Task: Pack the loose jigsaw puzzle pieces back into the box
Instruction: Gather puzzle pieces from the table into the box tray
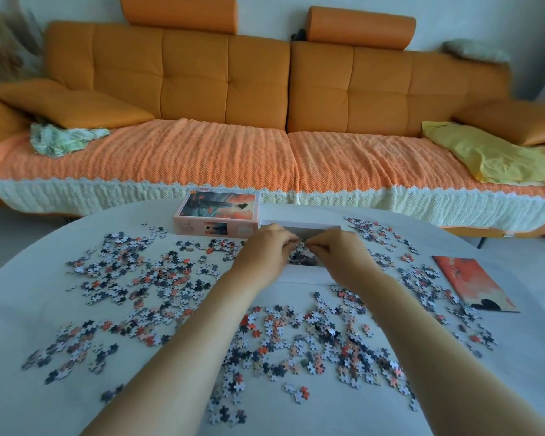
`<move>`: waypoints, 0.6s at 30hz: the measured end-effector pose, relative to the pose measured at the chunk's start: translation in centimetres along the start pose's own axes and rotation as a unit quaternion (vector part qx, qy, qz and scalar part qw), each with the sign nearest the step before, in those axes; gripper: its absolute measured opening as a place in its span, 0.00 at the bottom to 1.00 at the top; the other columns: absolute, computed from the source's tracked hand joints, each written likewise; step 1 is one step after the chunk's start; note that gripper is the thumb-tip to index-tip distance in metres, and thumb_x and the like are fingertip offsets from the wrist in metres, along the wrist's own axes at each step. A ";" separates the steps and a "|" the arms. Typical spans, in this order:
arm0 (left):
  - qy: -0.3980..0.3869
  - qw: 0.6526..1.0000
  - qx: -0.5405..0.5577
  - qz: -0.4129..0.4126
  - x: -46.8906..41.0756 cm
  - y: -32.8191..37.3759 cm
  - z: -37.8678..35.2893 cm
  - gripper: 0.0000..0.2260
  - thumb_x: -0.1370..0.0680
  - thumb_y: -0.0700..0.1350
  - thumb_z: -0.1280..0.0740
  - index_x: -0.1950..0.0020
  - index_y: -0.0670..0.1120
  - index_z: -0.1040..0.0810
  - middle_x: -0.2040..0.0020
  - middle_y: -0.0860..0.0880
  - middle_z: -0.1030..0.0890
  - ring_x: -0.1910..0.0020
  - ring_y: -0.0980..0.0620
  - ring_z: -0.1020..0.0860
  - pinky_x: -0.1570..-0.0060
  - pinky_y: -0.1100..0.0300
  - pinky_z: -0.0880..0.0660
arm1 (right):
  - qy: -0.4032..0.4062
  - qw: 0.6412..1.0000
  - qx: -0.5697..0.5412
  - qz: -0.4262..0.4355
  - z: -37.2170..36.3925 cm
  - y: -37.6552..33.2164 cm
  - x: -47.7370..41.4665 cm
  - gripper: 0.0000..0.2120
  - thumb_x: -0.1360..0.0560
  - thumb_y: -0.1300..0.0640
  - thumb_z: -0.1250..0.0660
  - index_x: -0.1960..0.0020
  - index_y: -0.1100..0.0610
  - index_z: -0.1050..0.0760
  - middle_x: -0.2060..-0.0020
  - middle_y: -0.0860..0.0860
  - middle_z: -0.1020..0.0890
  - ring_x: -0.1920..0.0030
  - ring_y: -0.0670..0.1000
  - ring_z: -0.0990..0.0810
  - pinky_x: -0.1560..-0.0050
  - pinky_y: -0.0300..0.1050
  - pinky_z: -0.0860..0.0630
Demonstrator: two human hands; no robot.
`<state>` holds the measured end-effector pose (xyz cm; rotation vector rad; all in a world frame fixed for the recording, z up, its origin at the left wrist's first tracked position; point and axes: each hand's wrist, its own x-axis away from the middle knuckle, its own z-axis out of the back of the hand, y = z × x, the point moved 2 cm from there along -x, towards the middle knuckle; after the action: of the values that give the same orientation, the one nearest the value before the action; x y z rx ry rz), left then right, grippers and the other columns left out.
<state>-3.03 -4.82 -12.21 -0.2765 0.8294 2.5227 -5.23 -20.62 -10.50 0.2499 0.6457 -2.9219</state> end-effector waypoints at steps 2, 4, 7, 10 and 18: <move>-0.014 0.998 -0.054 -0.027 0.3 0.0 0.0 0.11 0.19 0.45 0.37 0.40 0.49 0.19 0.46 0.50 0.21 0.47 0.50 0.24 0.48 0.56 0.27 | 0.015 1.000 0.026 0.007 -0.2 0.4 0.2 0.09 0.21 0.57 0.36 0.51 0.54 0.16 0.60 0.49 0.15 0.62 0.50 0.20 0.59 0.43 0.23; -0.045 0.992 -0.110 -0.043 0.8 0.0 0.0 0.11 0.18 0.48 0.40 0.42 0.49 0.19 0.48 0.49 0.21 0.47 0.48 0.24 0.48 0.54 0.30 | -0.038 0.998 0.049 0.000 -0.7 0.7 0.5 0.13 0.20 0.54 0.38 0.56 0.56 0.17 0.66 0.51 0.17 0.66 0.52 0.22 0.65 0.44 0.26; -0.046 0.991 -0.110 -0.052 1.6 0.1 0.3 0.12 0.17 0.49 0.41 0.41 0.48 0.20 0.46 0.50 0.21 0.45 0.49 0.25 0.44 0.54 0.32 | -0.049 0.999 0.015 0.011 -0.2 0.6 1.3 0.12 0.20 0.54 0.39 0.52 0.56 0.17 0.61 0.51 0.16 0.62 0.51 0.21 0.61 0.44 0.25; 0.011 0.993 -0.091 -0.081 2.6 0.7 1.0 0.11 0.19 0.46 0.37 0.39 0.47 0.20 0.44 0.52 0.23 0.41 0.52 0.27 0.40 0.58 0.33 | 0.042 0.998 -0.012 0.042 2.1 0.0 2.1 0.10 0.22 0.59 0.36 0.48 0.53 0.17 0.53 0.49 0.17 0.58 0.49 0.21 0.53 0.45 0.22; -0.153 0.982 -0.070 -0.085 7.3 4.5 -0.8 0.20 0.19 0.55 0.41 0.28 0.52 0.31 0.30 0.54 0.32 0.32 0.54 0.34 0.31 0.54 0.34 | -0.139 0.987 0.080 -0.016 2.8 0.6 6.7 0.17 0.24 0.61 0.41 0.41 0.50 0.20 0.42 0.45 0.21 0.47 0.46 0.21 0.45 0.38 0.25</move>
<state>-11.57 -5.79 -12.99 -0.0003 0.4877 2.3842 -12.06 -23.04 -9.59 -0.1540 0.3777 -2.9614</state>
